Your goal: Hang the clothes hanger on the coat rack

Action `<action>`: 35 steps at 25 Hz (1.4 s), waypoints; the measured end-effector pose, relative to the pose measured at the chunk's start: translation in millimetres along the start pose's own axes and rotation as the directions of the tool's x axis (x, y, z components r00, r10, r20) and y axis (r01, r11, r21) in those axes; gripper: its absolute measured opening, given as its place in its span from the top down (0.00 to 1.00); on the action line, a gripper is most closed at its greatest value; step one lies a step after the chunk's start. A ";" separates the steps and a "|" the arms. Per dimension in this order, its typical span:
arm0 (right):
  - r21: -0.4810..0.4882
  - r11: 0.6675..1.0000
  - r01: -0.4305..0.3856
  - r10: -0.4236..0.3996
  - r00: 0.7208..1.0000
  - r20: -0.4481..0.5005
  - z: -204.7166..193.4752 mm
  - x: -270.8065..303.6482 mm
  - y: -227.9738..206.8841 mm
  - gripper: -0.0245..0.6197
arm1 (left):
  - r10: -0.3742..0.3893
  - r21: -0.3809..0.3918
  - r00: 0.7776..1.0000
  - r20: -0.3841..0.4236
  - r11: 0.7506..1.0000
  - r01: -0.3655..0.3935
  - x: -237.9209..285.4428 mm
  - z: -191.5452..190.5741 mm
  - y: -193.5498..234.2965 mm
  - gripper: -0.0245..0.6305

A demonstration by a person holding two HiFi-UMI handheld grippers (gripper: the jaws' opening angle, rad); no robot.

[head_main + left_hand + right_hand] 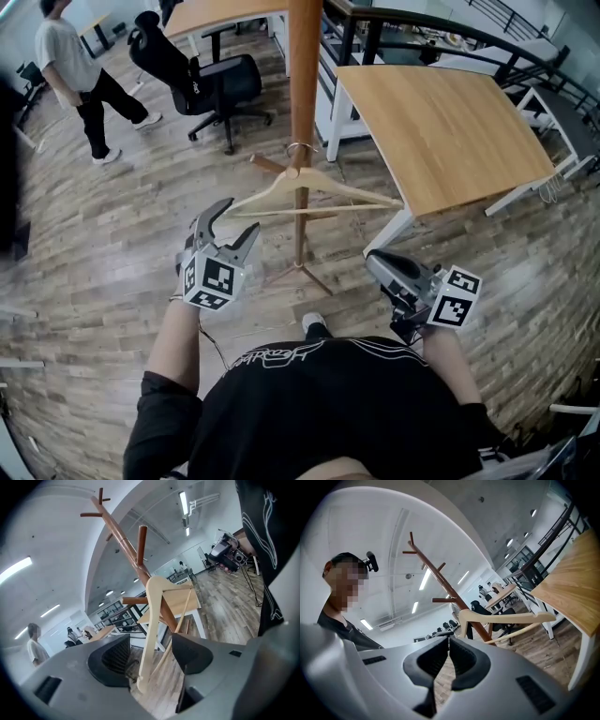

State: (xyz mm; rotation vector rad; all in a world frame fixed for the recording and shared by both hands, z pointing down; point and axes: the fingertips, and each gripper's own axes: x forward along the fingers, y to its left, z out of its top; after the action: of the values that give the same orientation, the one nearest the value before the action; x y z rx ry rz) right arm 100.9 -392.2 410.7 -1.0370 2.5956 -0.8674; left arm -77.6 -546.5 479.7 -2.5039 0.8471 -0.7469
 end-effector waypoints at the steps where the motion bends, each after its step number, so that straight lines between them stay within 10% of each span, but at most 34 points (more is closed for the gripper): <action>1: -0.003 1.000 0.004 -0.004 1.000 0.003 0.1 -0.9 2.7 0.90 | 0.003 -0.008 1.000 0.009 1.000 -0.003 -5.6 2.1 0.4 0.57; 10: -0.054 0.999 0.003 -0.002 1.000 0.011 -18.6 -11.7 59.8 0.90 | -0.043 -0.277 0.951 0.307 0.952 0.132 -98.8 84.5 -20.9 0.54; 21: -0.111 0.993 -0.048 0.049 0.999 0.007 -42.4 -25.9 121.5 0.90 | -0.172 -0.470 0.822 0.542 0.750 0.466 -186.3 150.2 -107.9 0.94; 35: -0.135 0.983 -0.124 0.117 0.991 -0.061 -65.8 -142.5 150.9 0.90 | -0.138 -0.558 0.832 0.537 0.682 0.473 -206.6 226.2 -240.3 0.95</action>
State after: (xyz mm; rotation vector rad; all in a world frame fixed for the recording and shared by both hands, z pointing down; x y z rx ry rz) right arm 94.4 -178.2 371.2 -0.8896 2.7640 -0.7040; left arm 22.4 -192.5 352.1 -3.3381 0.5622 0.1587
